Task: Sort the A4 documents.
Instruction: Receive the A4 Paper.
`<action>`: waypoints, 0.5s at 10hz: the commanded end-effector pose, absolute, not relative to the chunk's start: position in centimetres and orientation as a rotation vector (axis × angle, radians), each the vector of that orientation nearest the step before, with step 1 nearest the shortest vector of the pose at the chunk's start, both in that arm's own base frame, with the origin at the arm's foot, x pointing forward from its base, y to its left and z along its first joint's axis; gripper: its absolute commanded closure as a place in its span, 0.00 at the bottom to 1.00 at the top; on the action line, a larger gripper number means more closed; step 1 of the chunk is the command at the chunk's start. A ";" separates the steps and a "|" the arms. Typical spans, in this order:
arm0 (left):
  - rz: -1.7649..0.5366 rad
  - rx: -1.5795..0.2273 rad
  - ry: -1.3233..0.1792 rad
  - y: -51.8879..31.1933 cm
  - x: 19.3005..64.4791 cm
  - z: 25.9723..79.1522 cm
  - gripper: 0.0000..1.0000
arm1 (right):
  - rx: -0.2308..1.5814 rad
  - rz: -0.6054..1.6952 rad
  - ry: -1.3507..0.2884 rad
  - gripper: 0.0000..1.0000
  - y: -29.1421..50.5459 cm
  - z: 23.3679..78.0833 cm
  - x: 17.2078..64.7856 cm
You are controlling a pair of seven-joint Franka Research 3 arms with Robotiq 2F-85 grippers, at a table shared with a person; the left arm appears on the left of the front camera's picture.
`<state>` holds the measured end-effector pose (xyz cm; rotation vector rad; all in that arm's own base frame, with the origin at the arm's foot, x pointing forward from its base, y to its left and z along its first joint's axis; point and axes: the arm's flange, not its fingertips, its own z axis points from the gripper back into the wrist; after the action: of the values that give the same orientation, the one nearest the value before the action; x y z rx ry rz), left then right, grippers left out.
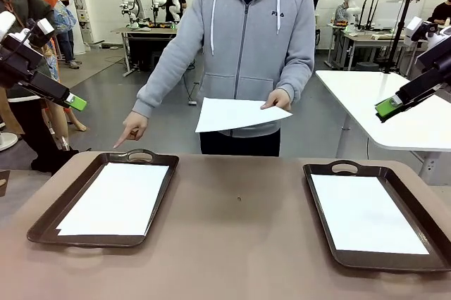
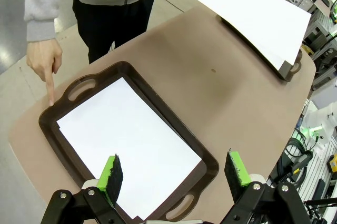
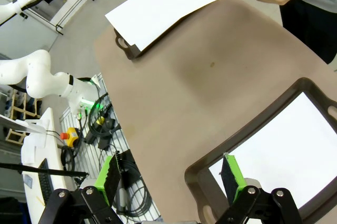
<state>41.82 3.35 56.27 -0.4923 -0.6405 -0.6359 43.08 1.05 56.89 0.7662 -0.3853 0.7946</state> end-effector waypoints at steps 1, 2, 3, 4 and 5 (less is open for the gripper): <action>-0.593 -0.551 -0.658 2.7 42.6 55.9 0.00 | 0.776 0.796 -0.394 0.00 1.2 56.7 43.0; -0.565 -0.571 -0.656 2.3 43.1 55.8 0.00 | 0.776 0.796 -0.394 0.00 1.2 56.7 43.0; -0.523 -0.625 -0.645 1.5 44.0 55.6 0.00 | 0.776 0.796 -0.394 0.00 1.2 56.7 43.0; -0.477 -0.696 -0.631 0.5 45.3 55.0 0.00 | 0.776 0.796 -0.394 0.00 1.2 56.7 43.0; -0.450 -0.790 -0.620 -0.8 46.8 54.2 0.00 | 0.776 0.796 -0.394 0.00 1.2 56.7 43.0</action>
<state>44.62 0.32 54.38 -0.6957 -0.6253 -0.4981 43.08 1.07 56.90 0.7659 -0.3853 0.7951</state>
